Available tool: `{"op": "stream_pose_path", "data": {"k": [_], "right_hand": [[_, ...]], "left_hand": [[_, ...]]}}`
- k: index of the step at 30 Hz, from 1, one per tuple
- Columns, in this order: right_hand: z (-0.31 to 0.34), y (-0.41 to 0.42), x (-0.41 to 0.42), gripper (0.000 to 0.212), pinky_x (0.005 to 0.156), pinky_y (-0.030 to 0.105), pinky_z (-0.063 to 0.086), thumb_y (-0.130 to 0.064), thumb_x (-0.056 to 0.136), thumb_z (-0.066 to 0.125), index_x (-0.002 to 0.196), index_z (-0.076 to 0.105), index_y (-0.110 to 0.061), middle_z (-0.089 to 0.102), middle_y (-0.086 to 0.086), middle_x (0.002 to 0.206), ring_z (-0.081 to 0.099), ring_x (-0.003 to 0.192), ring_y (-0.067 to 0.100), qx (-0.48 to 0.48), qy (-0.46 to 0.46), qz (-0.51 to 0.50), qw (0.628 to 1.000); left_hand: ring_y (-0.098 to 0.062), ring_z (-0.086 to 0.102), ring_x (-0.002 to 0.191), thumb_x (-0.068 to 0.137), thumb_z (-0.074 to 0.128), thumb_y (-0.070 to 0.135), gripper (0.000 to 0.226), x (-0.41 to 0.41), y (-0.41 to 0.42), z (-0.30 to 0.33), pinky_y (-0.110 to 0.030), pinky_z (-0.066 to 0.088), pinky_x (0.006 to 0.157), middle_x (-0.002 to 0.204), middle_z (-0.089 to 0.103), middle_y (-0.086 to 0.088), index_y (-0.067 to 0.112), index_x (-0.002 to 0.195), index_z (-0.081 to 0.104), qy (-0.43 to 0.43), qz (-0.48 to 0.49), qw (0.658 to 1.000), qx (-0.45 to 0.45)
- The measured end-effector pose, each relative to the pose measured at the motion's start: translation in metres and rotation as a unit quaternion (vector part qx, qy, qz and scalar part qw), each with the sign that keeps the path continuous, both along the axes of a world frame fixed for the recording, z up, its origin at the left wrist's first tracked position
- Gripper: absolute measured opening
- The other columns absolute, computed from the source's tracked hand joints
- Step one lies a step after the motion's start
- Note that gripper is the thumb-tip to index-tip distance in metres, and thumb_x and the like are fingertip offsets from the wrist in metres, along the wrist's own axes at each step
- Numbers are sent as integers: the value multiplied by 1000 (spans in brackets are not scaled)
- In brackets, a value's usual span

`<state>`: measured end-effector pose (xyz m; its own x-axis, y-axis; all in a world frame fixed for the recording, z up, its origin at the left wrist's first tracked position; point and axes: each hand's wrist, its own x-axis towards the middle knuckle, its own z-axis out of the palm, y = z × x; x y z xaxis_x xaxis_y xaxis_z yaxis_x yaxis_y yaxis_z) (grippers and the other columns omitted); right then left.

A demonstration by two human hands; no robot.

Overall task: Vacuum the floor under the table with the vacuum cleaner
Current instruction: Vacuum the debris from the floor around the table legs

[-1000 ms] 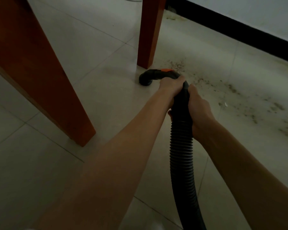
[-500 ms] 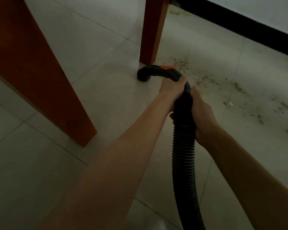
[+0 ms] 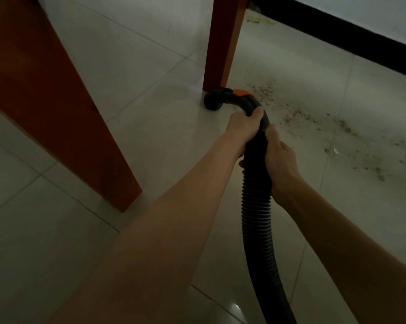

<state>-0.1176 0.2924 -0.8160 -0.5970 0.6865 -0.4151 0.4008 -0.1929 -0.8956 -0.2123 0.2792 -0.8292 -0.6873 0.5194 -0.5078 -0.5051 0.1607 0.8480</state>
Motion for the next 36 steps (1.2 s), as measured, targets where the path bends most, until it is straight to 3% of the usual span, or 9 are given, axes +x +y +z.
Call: {"op": "stream_pose_path", "data": {"k": [6,14,21,25,33,36], "right_hand": [[-11,-1,-18,51,63,39,58,-46,100,37,109,59,0,67,10,71,64,55,20,0,4,22,1000],[-18,0,-29,52,61,35,60,-47,99,39,113,57,-1,69,15,86,67,61,22,-7,-9,48,999],[-18,-5,-17,49,74,44,59,-49,98,40,108,58,-4,69,14,91,69,76,27,0,-19,28,999],[-15,-9,0,48,66,39,59,-47,99,40,106,59,-3,70,12,82,68,67,23,-5,-16,22,1000],[7,0,41,34,62,38,57,-32,97,40,83,60,-7,63,4,50,62,49,20,-62,3,-45,997],[14,4,58,34,48,29,54,-32,98,40,86,59,-6,62,5,51,61,42,16,-62,2,-74,995]], "left_hand": [[-31,61,101,98,45,32,45,-18,0,-6,-33,49,76,119,60,-17,2,130,49,19,14,999,-31],[-29,60,92,97,46,32,42,-26,-3,-11,-32,49,78,109,62,-14,1,123,55,53,31,997,-54],[-31,61,96,96,47,31,39,-14,-8,-8,-36,51,87,104,63,-16,1,120,58,61,18,996,-57],[-30,61,96,97,46,30,39,3,-11,-6,-35,50,85,108,62,-16,2,122,57,56,4,997,-62],[-30,59,108,95,47,34,47,46,9,8,-35,49,92,121,60,-15,1,129,51,70,-46,991,-108],[-30,59,107,95,47,32,46,62,17,14,-34,48,91,120,60,-15,0,129,49,68,-66,990,-106]]}}
